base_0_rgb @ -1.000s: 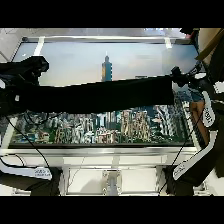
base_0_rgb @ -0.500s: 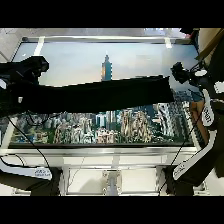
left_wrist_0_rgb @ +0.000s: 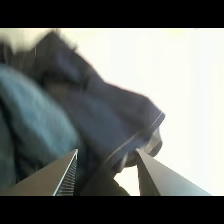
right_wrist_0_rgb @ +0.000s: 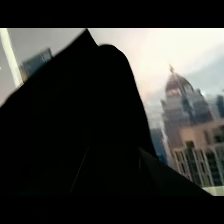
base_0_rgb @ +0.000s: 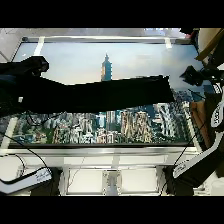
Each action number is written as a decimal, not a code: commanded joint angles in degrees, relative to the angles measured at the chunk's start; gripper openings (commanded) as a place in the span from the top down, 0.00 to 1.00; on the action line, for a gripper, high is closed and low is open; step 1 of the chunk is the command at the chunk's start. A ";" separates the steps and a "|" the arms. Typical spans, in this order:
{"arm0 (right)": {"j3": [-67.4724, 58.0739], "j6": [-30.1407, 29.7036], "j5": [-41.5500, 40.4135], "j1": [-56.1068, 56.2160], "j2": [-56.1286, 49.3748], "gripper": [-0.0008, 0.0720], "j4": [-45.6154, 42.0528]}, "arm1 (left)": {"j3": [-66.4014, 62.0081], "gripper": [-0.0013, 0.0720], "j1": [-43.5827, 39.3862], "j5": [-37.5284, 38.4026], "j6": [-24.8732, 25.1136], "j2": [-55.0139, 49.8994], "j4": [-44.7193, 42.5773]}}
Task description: Fold the clothes and pants, and hang the long-sleeved shirts on hangers.
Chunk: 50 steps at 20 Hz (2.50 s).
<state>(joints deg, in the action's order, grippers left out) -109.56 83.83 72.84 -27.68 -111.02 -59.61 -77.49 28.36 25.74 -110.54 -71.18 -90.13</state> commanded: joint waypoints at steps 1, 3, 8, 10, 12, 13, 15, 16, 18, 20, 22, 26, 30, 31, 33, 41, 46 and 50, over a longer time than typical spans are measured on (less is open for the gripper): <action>-1.01 -1.03 7.93 -1.20 0.07 0.52 -8.33 | -0.02 0.40 0.07 0.70 1.99 8.81 -0.09; -1.01 -1.07 5.46 -1.22 -0.17 0.52 -7.13 | -0.02 0.40 0.04 1.95 1.99 12.17 -0.09; -1.05 -7.30 7.04 -5.09 -6.80 0.46 13.88 | -0.02 0.40 -3.65 9.73 11.61 16.02 0.15; -1.05 -8.52 7.34 -6.64 -9.60 0.34 20.72 | -0.02 0.40 -7.98 14.32 18.53 16.06 0.15; -1.07 -9.46 6.88 -7.52 -11.56 0.31 22.36 | -0.02 0.40 -13.38 18.10 19.98 15.41 0.15; -1.11 -10.67 6.73 -7.54 -12.20 0.31 22.21 | -0.02 0.40 -16.61 19.63 20.44 14.60 0.13; -1.84 -11.52 6.14 -7.39 -13.57 0.28 21.90 | -0.04 0.40 -23.85 21.35 22.56 12.17 0.11; -2.34 -11.52 5.57 -7.32 -14.21 0.28 21.84 | -0.04 0.40 -27.63 21.70 22.86 10.60 0.11; -3.89 -11.45 5.90 -7.28 -15.69 0.28 21.84 | -0.24 0.41 -35.23 22.36 24.04 6.58 0.07; -5.27 -11.34 6.88 -7.28 -16.55 0.29 21.20 | -0.24 0.42 -41.42 22.34 24.00 2.40 -1.07; -5.42 -11.26 7.28 -7.04 -16.61 0.29 18.29 | -0.24 0.42 -45.44 22.32 24.00 -0.90 -1.60; -5.40 -11.50 9.09 -4.70 -16.63 0.32 11.17 | -0.24 0.42 -48.24 22.29 24.00 -3.13 -1.62; -5.42 -12.55 9.22 -1.25 -16.83 0.32 11.26 | -0.24 0.42 -48.24 22.32 24.00 -2.32 -1.62; -5.40 -12.50 9.25 -0.31 -17.11 0.33 11.23 | -0.24 0.42 -48.24 22.32 24.00 -2.19 -1.62; -5.40 -12.48 9.29 1.29 -17.94 0.33 11.08 | -0.24 0.42 -48.24 22.34 24.00 -2.12 -1.62; -5.46 -13.11 13.09 3.65 -18.51 0.98 12.55 | -0.24 0.42 -48.24 22.40 24.00 -2.12 -1.62; -6.99 -13.05 21.24 1.55 -15.34 0.98 13.14 | -0.24 0.42 -48.24 29.09 24.00 -1.97 -1.62; -4.02 -12.85 26.95 -2.21 -8.41 0.98 10.25 | -0.24 0.42 -48.24 36.87 24.00 -0.87 -1.62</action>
<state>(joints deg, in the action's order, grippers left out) -115.39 70.74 95.15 -27.62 -123.66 -47.53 -77.67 -19.84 57.01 -86.56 -72.71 -91.74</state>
